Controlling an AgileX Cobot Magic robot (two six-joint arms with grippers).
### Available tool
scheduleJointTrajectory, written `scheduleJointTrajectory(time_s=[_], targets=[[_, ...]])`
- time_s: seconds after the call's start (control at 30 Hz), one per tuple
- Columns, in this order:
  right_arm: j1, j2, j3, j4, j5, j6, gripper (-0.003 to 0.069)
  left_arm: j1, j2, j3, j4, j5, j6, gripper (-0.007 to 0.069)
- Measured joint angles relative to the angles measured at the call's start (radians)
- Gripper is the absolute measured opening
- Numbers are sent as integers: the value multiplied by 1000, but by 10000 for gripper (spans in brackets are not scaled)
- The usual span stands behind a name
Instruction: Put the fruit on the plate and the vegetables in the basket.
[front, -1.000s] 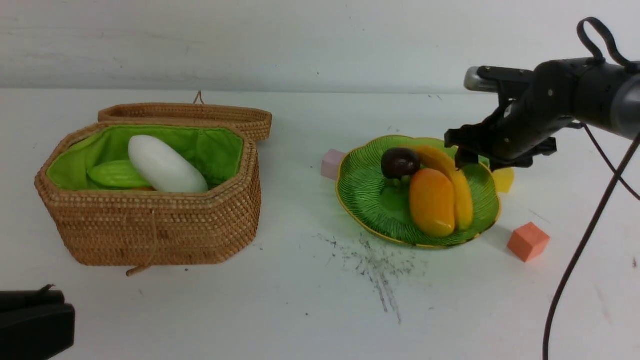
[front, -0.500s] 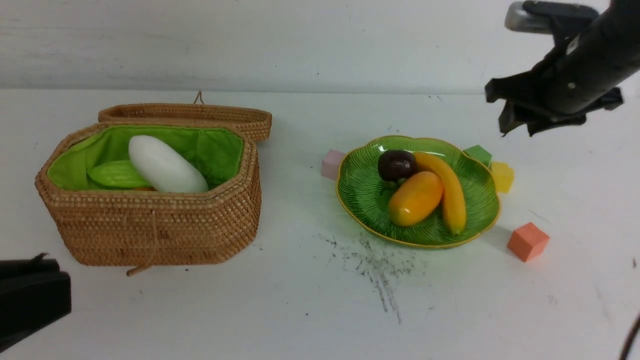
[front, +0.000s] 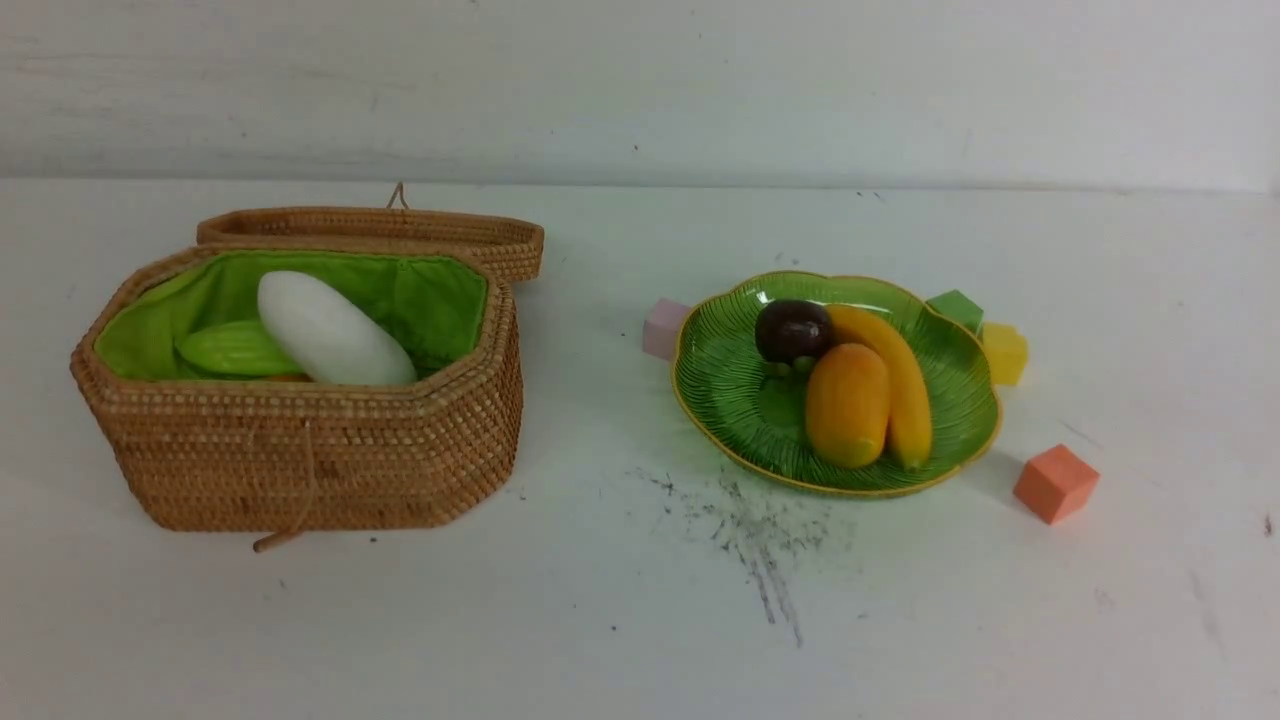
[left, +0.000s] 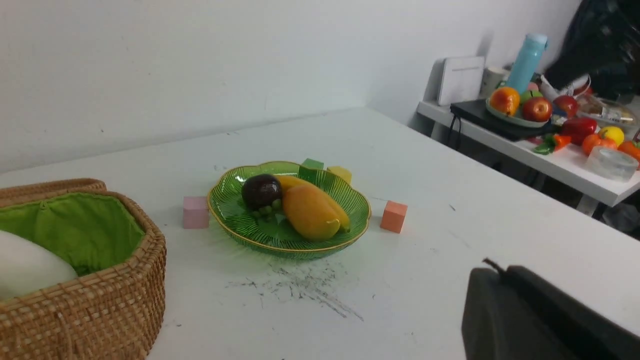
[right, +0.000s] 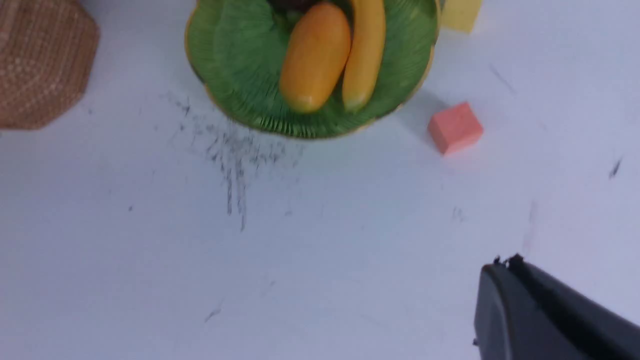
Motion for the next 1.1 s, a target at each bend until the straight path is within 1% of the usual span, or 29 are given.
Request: scheduleJointTrajectory(time_s=[0.1,0.23,0.4,0.57,0.83,1.03,1.1], targets=[[0,-184,184,24,-16,31,-14,0,-75,95,0,-78,-7,-13],[0,-437,377,31,-46,55,-13,0,-100,193,0,-162,-7,-13],[0,-627,520,29,-85,86,-11,0,-100,282,0,-174,-7,-13],[0,-701,582,17,-129,108,-8,0,-100,351,0,-174,-7,-13],[0,-716,591,-10,-131,109,-5,0,-100,431,0,-155,-7,-13],[0,-716,591,-11,-131,109,-5,0,-100,443,0,-118,-7,-13],[-1,-717,592,-35,-150,109,-5,0,-100,443,0,-104,-7,-13]])
